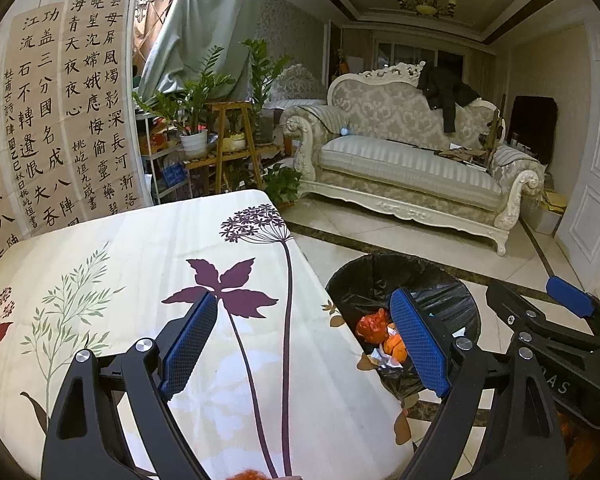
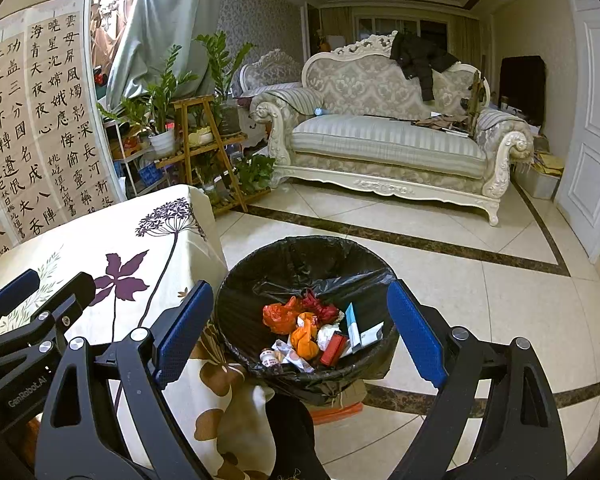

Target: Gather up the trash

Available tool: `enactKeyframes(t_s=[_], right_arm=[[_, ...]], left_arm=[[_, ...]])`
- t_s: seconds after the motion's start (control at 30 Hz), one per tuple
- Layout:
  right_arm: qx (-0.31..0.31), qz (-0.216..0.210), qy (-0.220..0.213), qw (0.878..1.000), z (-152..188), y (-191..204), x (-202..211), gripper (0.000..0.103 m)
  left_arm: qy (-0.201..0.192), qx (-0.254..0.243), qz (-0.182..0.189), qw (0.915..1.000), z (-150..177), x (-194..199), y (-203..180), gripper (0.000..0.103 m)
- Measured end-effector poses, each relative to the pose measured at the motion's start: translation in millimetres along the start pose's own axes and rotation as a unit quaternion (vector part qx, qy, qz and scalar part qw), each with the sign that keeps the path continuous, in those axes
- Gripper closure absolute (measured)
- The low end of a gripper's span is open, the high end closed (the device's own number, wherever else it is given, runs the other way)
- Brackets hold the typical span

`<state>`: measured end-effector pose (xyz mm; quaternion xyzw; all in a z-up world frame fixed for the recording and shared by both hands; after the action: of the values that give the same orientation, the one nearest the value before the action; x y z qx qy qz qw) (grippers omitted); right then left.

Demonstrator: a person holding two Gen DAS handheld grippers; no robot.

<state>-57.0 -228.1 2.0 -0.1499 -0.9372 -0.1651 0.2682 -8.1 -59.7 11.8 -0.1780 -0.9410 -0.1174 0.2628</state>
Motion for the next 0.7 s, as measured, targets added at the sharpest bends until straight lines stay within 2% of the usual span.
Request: enactKeyframes(t_s=[0.47,0.7], right_arm=[[0.001,0.000,0.002,1.000,0.1,-0.5,-2.0,0.017],[0.006,-0.004,0.008,1.000,2.6,4.5,-7.3,0.016]], left_arm=[[0.006,0.004,0.008,0.9999,-1.4,-3.9,1.6,0.017],[0.008,0.008,-0.013,0.9998,-4.0,-6.9,7.5,0.017]])
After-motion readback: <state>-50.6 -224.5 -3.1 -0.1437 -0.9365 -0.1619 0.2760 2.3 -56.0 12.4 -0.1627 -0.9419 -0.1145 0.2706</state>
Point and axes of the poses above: each gripper's, at about its wrist camera, not at the fingertips, and x roughly against the way its jaws point, y to its left, z to its underside, the point moved 4 cm from there along -x, roughly the way its jaws point, and after that the axes turned 10 degrees about -x, right-handed, at the moved point
